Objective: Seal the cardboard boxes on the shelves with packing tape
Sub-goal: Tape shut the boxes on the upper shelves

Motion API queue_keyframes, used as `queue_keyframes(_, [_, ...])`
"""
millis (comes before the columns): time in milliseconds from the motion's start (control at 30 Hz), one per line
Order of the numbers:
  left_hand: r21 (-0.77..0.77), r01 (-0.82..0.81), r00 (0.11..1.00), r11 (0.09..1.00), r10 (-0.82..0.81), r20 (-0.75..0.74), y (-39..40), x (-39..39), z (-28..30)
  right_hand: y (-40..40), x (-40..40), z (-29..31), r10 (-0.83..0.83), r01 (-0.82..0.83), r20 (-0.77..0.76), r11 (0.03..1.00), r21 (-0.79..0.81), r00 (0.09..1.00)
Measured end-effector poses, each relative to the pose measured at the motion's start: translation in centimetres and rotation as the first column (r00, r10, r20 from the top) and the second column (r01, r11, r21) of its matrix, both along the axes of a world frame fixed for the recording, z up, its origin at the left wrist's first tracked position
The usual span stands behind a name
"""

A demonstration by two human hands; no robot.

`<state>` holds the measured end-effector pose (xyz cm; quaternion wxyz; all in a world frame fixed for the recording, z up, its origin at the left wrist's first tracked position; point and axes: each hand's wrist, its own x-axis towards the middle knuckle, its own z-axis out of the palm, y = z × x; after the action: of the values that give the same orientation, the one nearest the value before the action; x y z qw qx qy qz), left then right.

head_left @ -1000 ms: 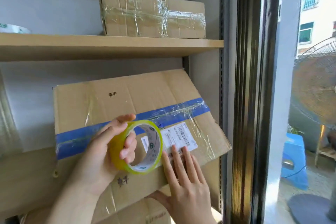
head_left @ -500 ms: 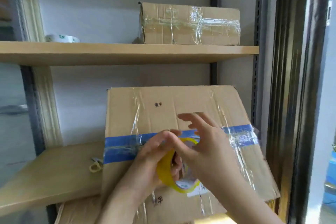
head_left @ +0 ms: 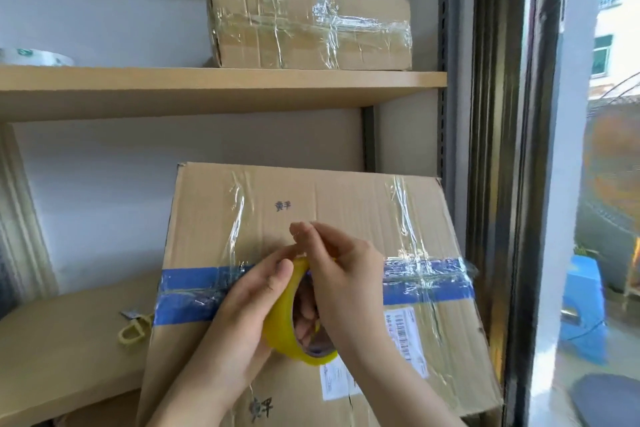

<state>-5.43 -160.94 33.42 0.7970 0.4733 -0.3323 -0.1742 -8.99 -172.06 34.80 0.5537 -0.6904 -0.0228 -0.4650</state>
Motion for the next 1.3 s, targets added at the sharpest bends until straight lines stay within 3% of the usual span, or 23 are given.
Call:
queue_keyframes(100, [-0.088, 0.069, 0.997, 0.994, -0.072, -0.042, 0.0, 0.6, -0.6, -1.7, 0.1, 1.2, 0.094, -0.102, 0.063, 0.983, 0.15, 0.994])
queue_keyframes(200, [-0.13, -0.003, 0.999, 0.992, 0.008, 0.038, -0.7, 1.3, -0.3, -5.0, -0.1, 2.3, 0.259, -0.3, 0.173, 0.911, 0.284, 0.95])
queue_keyframes(300, [-0.013, -0.102, 0.96, 0.995, 0.102, 0.26, -1.3, 1.6, -0.1, -10.6, -0.5, 1.8, 0.339, -0.431, 0.28, 0.804, 0.41, 0.898])
queue_keyframes(433, [0.232, -0.292, 0.845, 0.928, 0.137, 0.517, -1.6, 2.0, 0.9, -16.8, -0.2, 1.6, 0.325, -0.446, 0.313, 0.531, 0.721, 0.893])
queue_keyframes(500, [0.41, -0.347, 0.8, 0.844, 0.038, 0.599, -1.8, 2.0, 2.1, -17.9, 0.4, 1.3, 0.358, -0.452, 0.29, 0.553, 0.699, 0.887])
queue_keyframes(533, [0.506, -0.387, 0.754, 0.771, -0.051, 0.655, -2.0, 1.7, 2.8, -18.0, 0.6, 1.3, 0.425, -0.463, 0.23, 0.606, 0.647, 0.876])
queue_keyframes(600, [0.623, -0.566, 0.575, 0.54, -0.283, 0.768, -2.4, 1.1, 3.6, -18.4, 1.0, 1.2, 0.529, -0.505, 0.133, 0.66, 0.557, 0.838])
queue_keyframes(667, [0.588, -0.754, 0.394, 0.294, -0.514, 0.762, -2.5, -0.2, 3.3, -18.9, 1.3, 1.4, 0.565, -0.534, 0.132, 0.641, 0.551, 0.815])
queue_keyframes(700, [0.552, -0.804, 0.345, 0.222, -0.582, 0.737, -2.4, -1.0, 2.7, -19.2, 1.5, 1.6, 0.568, -0.535, 0.133, 0.633, 0.56, 0.812])
queue_keyframes(733, [0.509, -0.835, 0.294, 0.208, -0.614, 0.733, -2.1, -1.6, 1.9, -19.4, 1.6, 1.9, 0.57, -0.531, 0.119, 0.641, 0.554, 0.813])
queue_keyframes(833, [0.246, -0.89, -0.03, 0.384, -0.588, 0.808, -1.3, -0.9, -0.1, -20.0, 2.1, 2.0, 0.555, -0.489, 0.048, 0.686, 0.538, 0.831])
queue_keyframes(967, [0.186, -0.906, -0.142, 0.381, -0.686, 0.714, -0.5, 2.1, 1.4, -20.5, 2.6, 1.7, 0.486, -0.365, -0.075, 0.739, 0.566, 0.87])
queue_keyframes(1033, [0.197, -0.873, -0.179, 0.446, -0.668, 0.722, 0.2, 3.9, 2.5, -20.3, 2.5, 1.6, 0.463, -0.324, -0.107, 0.749, 0.577, 0.88])
queue_keyframes(1067, [0.233, -0.863, -0.147, 0.447, -0.666, 0.731, 0.4, 4.9, 3.1, -20.2, 2.5, 1.5, 0.455, -0.321, -0.086, 0.739, 0.592, 0.886])
queue_keyframes(1200, [0.357, -0.843, 0.05, 0.403, -0.601, 0.798, 0.6, 8.6, 5.2, -18.7, 3.4, 2.4, 0.402, -0.319, 0.02, 0.695, 0.645, 0.915])
queue_keyframes(1300, [0.401, -0.829, 0.186, 0.39, -0.484, 0.855, 0.7, 10.9, 6.0, -17.4, 5.3, 3.8, 0.298, -0.21, -0.033, 0.743, 0.636, 0.954])
